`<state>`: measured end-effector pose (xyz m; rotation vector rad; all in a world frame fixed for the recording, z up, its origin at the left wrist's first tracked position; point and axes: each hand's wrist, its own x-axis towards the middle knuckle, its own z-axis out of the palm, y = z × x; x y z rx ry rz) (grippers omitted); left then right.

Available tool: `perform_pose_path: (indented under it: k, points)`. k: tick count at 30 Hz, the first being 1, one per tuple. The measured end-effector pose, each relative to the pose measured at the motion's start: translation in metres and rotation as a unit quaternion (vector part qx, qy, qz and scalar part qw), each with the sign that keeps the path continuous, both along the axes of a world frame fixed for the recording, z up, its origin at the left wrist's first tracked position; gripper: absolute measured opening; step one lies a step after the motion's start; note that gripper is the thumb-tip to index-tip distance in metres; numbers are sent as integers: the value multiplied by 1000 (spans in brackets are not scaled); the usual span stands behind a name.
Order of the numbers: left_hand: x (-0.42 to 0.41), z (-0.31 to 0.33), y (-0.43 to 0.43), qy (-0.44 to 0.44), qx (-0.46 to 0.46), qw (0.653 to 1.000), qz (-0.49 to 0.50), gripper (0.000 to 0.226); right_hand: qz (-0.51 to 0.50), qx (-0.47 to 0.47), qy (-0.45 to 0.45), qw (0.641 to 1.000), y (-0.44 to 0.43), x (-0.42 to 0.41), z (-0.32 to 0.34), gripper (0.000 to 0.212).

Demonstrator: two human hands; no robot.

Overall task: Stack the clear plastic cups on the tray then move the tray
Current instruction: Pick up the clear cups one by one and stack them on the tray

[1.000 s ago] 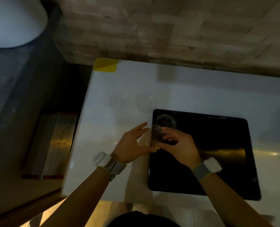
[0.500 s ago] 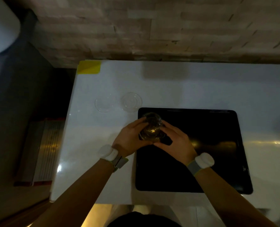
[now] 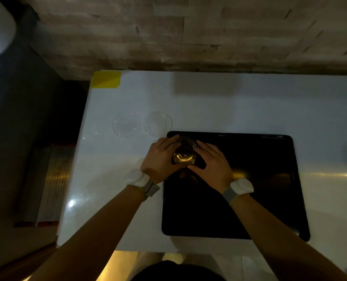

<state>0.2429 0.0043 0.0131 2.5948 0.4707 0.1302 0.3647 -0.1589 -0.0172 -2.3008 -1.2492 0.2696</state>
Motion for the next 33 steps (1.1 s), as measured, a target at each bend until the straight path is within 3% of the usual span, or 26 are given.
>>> perform_pose_path:
  k: [8,19,29,33]
  points:
    - [-12,-13,-3,49,26,998,42,68,-7,-33,21,999,1,-3,-1,54]
    - [-19,-26,-14,91,55,994,24,63,-49,-12,52,997,7,-8,-1,48]
    - [-19,-19,-14,30,-43,998,47,70,-52,-4,94,994,11,-12,19,56]
    - [-31,-15,-2,-12,-35,989,141,69,-55,24,79,995,24,-20,27,58]
